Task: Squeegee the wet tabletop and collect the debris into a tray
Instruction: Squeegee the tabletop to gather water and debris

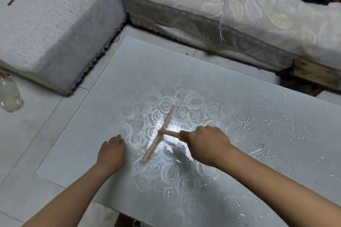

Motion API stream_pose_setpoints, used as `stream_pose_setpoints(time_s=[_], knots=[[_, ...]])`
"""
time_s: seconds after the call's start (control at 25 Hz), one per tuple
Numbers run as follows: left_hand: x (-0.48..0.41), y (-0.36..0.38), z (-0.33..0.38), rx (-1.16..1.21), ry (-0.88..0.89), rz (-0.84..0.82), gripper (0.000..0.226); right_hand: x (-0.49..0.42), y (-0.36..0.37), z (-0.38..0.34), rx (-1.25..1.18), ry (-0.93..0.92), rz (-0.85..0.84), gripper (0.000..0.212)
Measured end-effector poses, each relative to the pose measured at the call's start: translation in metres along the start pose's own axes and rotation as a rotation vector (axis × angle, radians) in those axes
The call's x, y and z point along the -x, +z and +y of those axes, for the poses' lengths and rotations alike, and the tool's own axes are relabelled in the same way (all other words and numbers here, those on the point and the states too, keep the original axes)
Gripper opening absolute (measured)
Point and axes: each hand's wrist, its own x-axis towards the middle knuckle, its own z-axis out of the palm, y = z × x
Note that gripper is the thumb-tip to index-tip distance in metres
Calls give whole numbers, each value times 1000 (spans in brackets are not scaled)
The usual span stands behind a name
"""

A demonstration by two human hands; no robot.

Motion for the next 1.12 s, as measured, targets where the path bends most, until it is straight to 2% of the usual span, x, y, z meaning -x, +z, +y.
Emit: stream_pose_setpoints(time_s=[0.08, 0.28, 0.4, 0.48, 0.64, 0.8, 0.88, 1.0, 1.12], knots=[[-14, -8, -14, 3, 2, 11, 60, -37, -19, -8, 70, -46, 53, 33], [-68, -26, -64, 11, 25, 38, 58, -156, -45, -44, 181, -98, 11, 35], [-102, -35, -87, 9, 41, 28, 66, -204, -47, -57, 191, -102, -38, 34], [-125, -41, -102, 5, 62, 32, 67, -211, -43, -48, 160, -63, -78, 36], [-157, -48, -122, -31, 109, 29, 65, -167, -31, -9, 127, 40, -174, 44], [-174, -53, -134, -91, 124, 49, 61, -135, -55, 16, 159, 137, -241, 50], [-182, -55, -136, -142, 140, 67, 57, -150, -70, 6, 165, 76, -181, 54], [-189, -61, -143, -186, 183, 82, 49, -221, -88, -31, 156, -76, -27, 53], [-196, -64, -150, -195, 196, 107, 48, -268, -86, -55, 219, -115, -77, 47]])
